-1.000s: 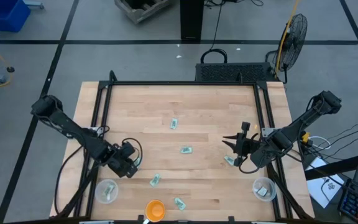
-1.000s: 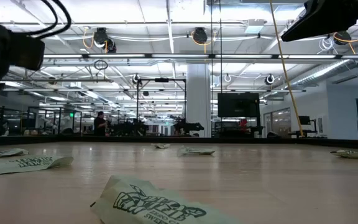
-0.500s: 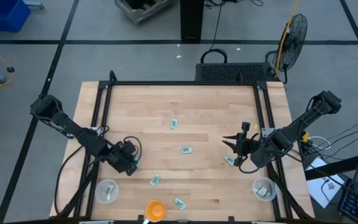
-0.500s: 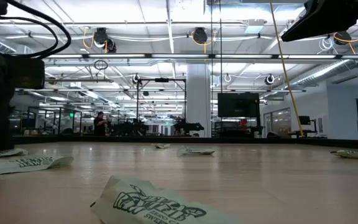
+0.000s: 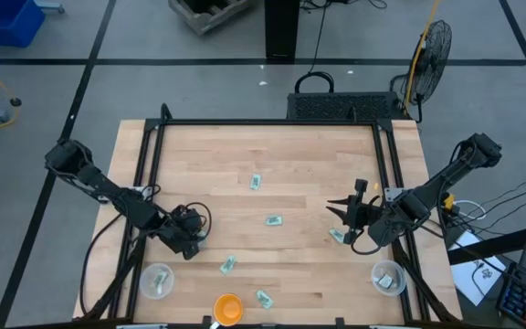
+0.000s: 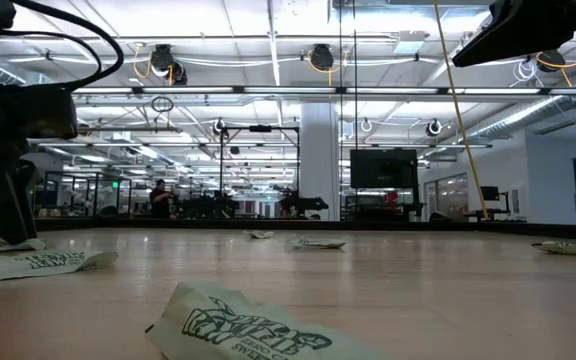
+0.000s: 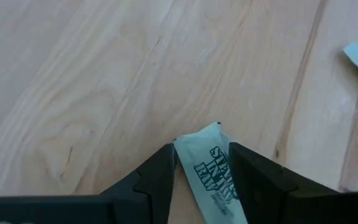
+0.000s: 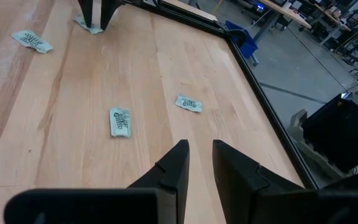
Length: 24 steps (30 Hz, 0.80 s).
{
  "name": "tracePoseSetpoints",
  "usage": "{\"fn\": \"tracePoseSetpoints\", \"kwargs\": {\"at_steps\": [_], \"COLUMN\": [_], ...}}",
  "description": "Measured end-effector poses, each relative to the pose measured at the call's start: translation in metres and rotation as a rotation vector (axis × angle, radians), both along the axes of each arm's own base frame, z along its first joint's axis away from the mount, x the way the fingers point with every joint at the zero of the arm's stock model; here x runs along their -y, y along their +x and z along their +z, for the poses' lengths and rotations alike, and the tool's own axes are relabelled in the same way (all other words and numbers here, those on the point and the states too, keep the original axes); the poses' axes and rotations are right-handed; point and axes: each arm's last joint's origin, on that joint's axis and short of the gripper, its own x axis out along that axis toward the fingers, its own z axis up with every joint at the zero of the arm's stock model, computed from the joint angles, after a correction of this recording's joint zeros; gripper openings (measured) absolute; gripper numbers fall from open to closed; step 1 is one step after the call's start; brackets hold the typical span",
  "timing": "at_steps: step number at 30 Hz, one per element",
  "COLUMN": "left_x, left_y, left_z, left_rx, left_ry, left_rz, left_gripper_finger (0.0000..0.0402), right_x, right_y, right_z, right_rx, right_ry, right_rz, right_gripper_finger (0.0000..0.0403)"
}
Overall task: Pick and place Stevia / Truvia into bins
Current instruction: Put the stevia packet into the left transparent container
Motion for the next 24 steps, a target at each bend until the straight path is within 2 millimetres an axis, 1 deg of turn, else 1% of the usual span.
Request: {"fn": "tracePoseSetpoints", "kwargs": {"at_steps": [10, 14, 17, 21, 24], "left_x": [0.0, 0.001, 0.004, 0.011, 0.017], "left_y": [0.0, 0.002, 0.003, 0.006, 0.008], "left_z": [0.0, 0.002, 0.007, 0.022, 0.035], "left_rx": [0.0, 0.02, 0.015, 0.014, 0.01], "left_ry": [0.003, -0.007, -0.044, -0.2, -0.317], "left_rz": [-0.011, -0.053, -0.099, -0.155, -0.156], "left_gripper_finger": [0.0046, 0.0012, 0.0011, 0.0036, 0.0043], "right_x": [0.0, 0.0, 0.0, 0.0, 0.0], "right_y": [0.0, 0.0, 0.0, 0.0, 0.0], "right_z": [0.0, 0.0, 0.0, 0.0, 0.0], "right_rx": [0.001, 0.001, 0.001, 0.0, 0.0], "right_ry": [0.002, 0.002, 0.002, 0.002, 0.001], "right_rz": [-0.001, -0.001, -0.001, -0.001, 0.0], "right_gripper_finger": [0.0063, 0.0063, 0.0063, 0.0063, 0.0063]}}
